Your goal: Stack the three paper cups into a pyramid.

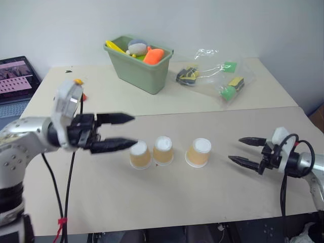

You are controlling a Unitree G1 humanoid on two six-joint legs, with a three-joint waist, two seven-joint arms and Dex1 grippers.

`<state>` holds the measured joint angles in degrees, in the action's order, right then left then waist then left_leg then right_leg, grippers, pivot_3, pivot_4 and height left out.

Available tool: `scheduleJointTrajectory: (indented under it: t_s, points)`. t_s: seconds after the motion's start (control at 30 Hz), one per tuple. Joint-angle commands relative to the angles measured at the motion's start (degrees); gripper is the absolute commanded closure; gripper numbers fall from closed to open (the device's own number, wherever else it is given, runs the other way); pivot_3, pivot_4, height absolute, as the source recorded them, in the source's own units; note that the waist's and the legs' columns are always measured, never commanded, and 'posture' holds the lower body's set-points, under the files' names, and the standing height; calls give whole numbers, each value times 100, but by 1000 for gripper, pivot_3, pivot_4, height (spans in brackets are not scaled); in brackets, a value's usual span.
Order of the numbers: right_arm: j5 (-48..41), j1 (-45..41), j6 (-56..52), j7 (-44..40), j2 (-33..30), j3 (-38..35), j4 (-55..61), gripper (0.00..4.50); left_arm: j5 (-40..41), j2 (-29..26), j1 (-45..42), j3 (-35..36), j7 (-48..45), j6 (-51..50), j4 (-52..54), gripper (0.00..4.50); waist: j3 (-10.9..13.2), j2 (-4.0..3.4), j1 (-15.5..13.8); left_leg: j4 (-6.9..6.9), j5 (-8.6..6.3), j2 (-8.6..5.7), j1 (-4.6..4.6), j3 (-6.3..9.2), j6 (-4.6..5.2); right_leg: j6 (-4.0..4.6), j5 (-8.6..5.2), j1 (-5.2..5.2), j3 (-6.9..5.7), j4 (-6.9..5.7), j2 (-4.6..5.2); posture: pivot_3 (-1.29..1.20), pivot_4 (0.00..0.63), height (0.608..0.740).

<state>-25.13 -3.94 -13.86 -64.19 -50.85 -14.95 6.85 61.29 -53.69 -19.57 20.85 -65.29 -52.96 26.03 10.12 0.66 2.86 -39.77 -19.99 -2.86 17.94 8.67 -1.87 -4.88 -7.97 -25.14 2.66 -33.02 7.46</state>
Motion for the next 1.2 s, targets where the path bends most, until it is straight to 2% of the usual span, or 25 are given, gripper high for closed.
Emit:
scheduleJointTrajectory:
  t_s: [0.03,0.2,0.27,0.37,0.43,0.67,1.2]
  points:
    - [-301,17,-216,116,25,-46,871,0,-983,60,722,16,-236,1127,295,39,2,4,-25,0,0,2,-17,0,0,-14,-19,14,-1,-9,0,0,150,740]
    - [-644,-93,-734,474,289,244,1665,0,-2012,352,1447,-112,-215,2353,111,39,12,20,-61,-3,20,18,-45,-2,-36,-16,-20,47,-2,-13,-13,0,150,740]
    - [-730,-156,-865,581,360,285,1733,0,-2191,466,1599,-126,-139,2612,33,39,12,20,-63,-3,22,23,-76,-2,-36,-11,-23,84,-2,-11,-17,0,150,740]
    - [-741,-218,-941,650,429,312,1651,0,-2301,705,1755,-58,18,2905,-73,39,17,30,-67,-3,22,27,-80,-2,-36,3,-32,88,-4,-9,-21,0,150,740]
    - [-695,-247,-928,632,441,336,1566,0,-2339,786,1812,-48,118,2975,-105,39,17,31,-70,-2,21,27,-78,-2,-35,-17,-20,85,-4,-10,-22,0,150,740]
    - [-553,-568,-766,608,555,503,1015,0,-2392,891,2006,-60,353,3076,-85,39,17,31,-59,2,13,33,-69,-3,-22,-8,-18,75,-5,2,-28,0,150,740]
    - [-162,-709,-388,488,1012,1102,574,0,-2300,855,2072,57,602,3005,-6,39,18,30,-53,3,12,39,-72,-3,-19,-9,-23,75,-7,-1,-36,0,150,740]
